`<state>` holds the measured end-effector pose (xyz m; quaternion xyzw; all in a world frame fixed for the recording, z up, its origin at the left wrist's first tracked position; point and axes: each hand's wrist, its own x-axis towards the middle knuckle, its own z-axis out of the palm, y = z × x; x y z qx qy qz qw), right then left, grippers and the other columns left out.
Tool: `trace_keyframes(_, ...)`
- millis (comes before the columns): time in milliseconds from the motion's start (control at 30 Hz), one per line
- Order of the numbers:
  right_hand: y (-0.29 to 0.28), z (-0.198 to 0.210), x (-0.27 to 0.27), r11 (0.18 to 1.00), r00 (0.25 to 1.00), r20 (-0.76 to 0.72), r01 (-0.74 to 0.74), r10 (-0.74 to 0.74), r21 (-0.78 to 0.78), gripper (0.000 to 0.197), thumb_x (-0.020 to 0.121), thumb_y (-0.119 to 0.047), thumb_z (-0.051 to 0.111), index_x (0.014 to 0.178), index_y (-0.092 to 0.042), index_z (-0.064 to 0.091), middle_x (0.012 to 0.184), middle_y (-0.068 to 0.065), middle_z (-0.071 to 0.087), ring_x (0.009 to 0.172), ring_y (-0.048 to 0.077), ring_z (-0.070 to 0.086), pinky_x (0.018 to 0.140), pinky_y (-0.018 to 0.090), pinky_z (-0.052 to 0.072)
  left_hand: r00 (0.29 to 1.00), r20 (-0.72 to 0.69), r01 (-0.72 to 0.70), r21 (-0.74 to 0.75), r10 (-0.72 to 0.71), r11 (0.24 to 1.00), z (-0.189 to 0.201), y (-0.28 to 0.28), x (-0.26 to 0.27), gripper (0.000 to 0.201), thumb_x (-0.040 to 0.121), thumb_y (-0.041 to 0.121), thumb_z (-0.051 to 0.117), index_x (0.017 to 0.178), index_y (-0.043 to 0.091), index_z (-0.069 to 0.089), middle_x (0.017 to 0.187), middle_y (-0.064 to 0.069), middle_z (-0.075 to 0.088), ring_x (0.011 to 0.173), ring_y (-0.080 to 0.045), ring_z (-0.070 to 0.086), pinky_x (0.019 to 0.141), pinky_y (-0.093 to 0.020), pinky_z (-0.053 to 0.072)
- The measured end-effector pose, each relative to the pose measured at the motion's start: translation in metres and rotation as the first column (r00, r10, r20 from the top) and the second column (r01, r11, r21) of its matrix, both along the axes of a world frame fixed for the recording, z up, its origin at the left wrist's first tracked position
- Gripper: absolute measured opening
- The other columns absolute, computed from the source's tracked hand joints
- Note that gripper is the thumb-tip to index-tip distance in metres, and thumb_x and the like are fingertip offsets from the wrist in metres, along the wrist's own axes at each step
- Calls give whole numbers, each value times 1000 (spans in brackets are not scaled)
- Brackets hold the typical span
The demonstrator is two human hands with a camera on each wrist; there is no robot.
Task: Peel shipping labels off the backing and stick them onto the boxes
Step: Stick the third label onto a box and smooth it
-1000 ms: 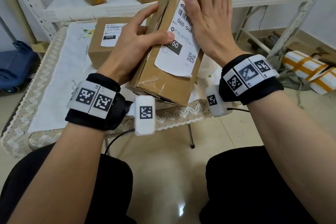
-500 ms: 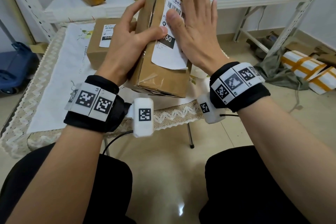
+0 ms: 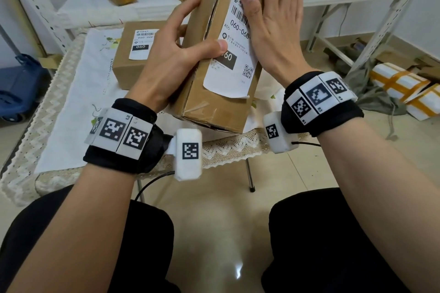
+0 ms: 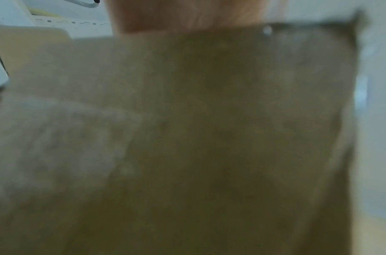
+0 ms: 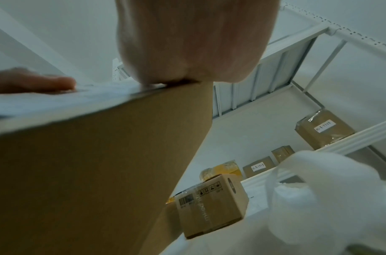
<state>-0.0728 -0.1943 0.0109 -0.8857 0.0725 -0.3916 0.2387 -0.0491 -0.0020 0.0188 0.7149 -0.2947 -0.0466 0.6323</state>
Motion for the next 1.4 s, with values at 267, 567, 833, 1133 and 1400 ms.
trace_keyframes(267, 12, 1, -5, 999, 998, 39, -45, 45, -5, 92, 98, -69, 14, 163, -5, 9, 171, 21, 1, 159, 36, -1, 124, 58, -9, 995, 47, -84, 2, 83, 997, 1, 2, 5, 78, 85, 28, 80, 153, 35, 42, 130, 0, 64, 105, -1, 69, 80, -16, 55)
trace_keyframes(567, 27, -7, -3, 993, 995, 67, -66, 73, -93, 74, 104, -50, 23, 162, -6, 18, 171, 18, 11, 159, 38, 0, 125, 60, -5, 998, 48, -39, 39, 37, 998, -3, -4, 2, 80, 81, 33, 80, 152, 38, 42, 134, 6, 61, 110, -3, 67, 84, -19, 56)
trace_keyframes(833, 14, 5, 1, 1000, 995, 95, 5, -3, -27, 79, 99, -62, 20, 159, -12, 31, 166, 12, 26, 158, 32, 16, 125, 60, 1, 997, 62, 31, 92, -37, 995, -1, -4, -2, 85, 77, 38, 81, 151, 43, 41, 140, 4, 56, 117, -14, 66, 93, -35, 59)
trace_keyframes(1133, 5, 7, 2, 995, 993, 116, 8, -19, 98, 89, 95, -74, 14, 159, -14, 29, 166, 10, 27, 157, 27, 19, 125, 61, 4, 997, 59, 36, 113, -43, 993, -1, -8, -6, 81, 84, 28, 80, 154, 39, 40, 138, 10, 56, 111, -5, 67, 90, -28, 59)
trace_keyframes(1400, 25, 5, -3, 996, 991, 96, -88, 90, -32, 75, 100, -54, 22, 160, -9, 27, 168, 16, 20, 158, 34, 12, 124, 61, -4, 995, 82, -67, 44, 63, 997, -1, -8, 1, 84, 80, 39, 77, 155, 35, 40, 147, 4, 56, 122, 3, 58, 106, -28, 51)
